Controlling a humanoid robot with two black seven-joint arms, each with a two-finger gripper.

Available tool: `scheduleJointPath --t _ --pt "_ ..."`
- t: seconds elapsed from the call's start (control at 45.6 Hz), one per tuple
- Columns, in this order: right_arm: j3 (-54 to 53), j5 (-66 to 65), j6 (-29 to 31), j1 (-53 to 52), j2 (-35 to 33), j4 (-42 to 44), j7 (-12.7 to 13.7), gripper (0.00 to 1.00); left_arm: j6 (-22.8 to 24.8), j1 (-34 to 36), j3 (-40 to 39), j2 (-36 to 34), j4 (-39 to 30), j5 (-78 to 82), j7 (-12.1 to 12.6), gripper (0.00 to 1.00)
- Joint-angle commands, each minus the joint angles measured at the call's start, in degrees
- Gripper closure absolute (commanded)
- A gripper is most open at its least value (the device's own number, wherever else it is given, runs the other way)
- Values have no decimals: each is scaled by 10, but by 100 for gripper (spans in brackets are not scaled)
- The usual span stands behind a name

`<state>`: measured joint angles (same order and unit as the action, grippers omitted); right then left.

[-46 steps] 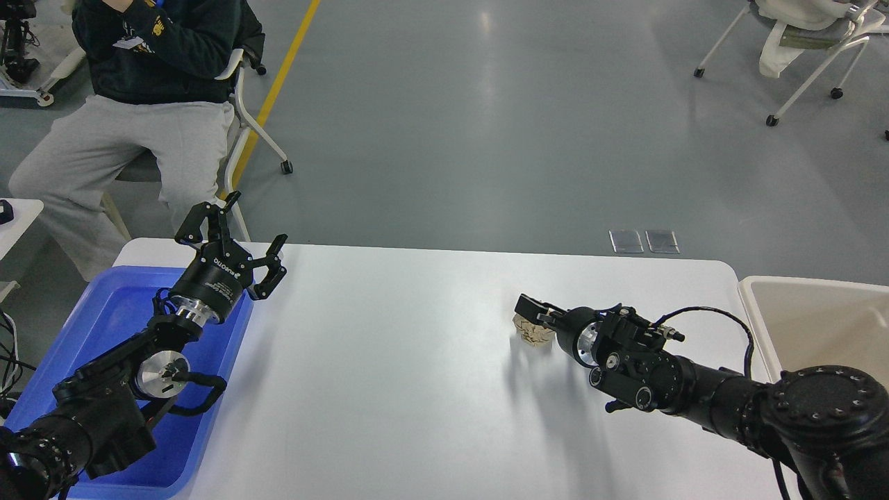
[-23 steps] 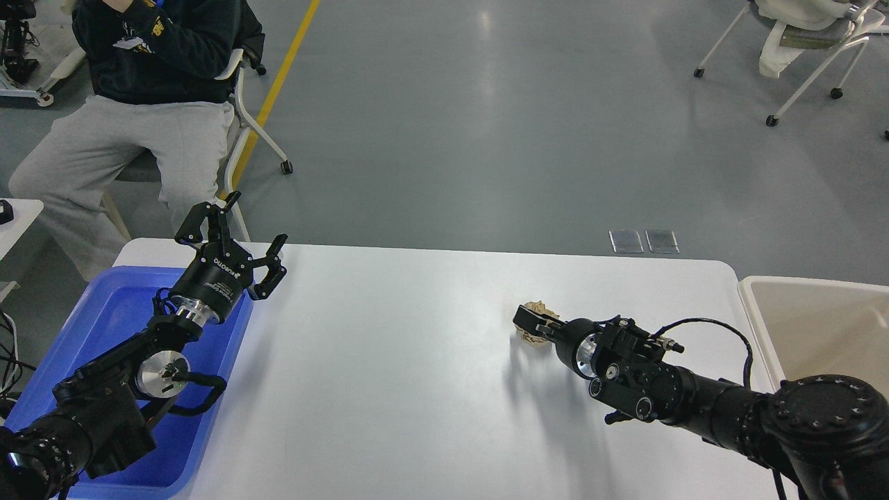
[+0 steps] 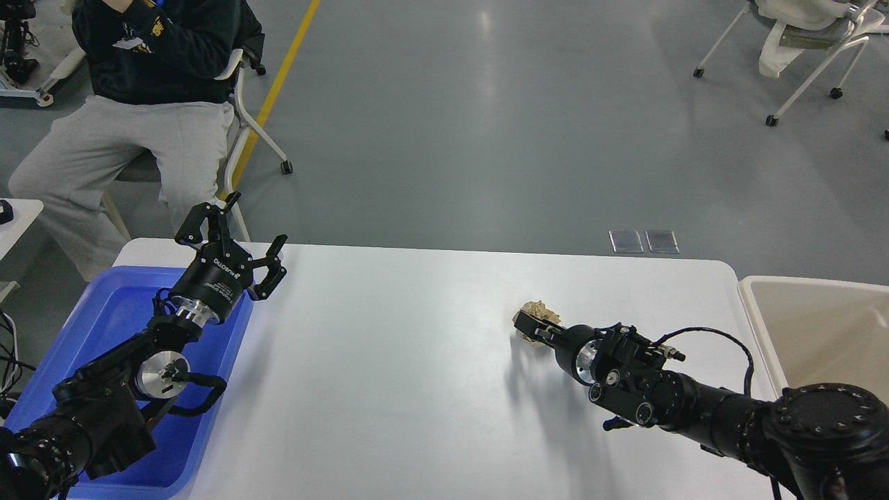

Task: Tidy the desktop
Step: 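Close the right gripper on the paper ball, then lift the paper ball and carry it toward the white bin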

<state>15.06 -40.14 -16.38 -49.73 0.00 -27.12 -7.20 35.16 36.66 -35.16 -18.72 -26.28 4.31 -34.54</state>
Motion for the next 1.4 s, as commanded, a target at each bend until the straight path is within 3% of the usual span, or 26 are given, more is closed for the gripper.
scheduleJointPath --t 0.0,0.263,0.46,0.657,0.942,1.118,1.249,1.315,1.38 --pt "-37 1 -1 -5 0 -3 -1 10 0 0 0 0 0 0 0 0" --pt "-39 1 2 -12 0 -4 -1 14 0 0 0 0 0 0 0 0" --pt "-36 -7 6 -11 0 -9 -2 30 0 0 1 0 0 0 0 0" --pt "-29 -34 6 -8 0 -16 -2 33 0 0 1 0 0 0 0 0" --pt "-28 -68 8 -3 0 -18 -3 48 0 0 1 0 0 0 0 0" --pt "3 -86 9 6 0 -25 -18 60 0 0 1 0 0 0 0 0" --pt "17 -89 9 16 0 -25 -32 77 0 0 1 0 0 0 0 0" --pt "24 -90 10 20 0 -26 -37 96 0 0 0 0 0 0 0 0" --pt "24 -90 9 23 0 -31 -40 100 0 0 1 0 0 0 0 0"
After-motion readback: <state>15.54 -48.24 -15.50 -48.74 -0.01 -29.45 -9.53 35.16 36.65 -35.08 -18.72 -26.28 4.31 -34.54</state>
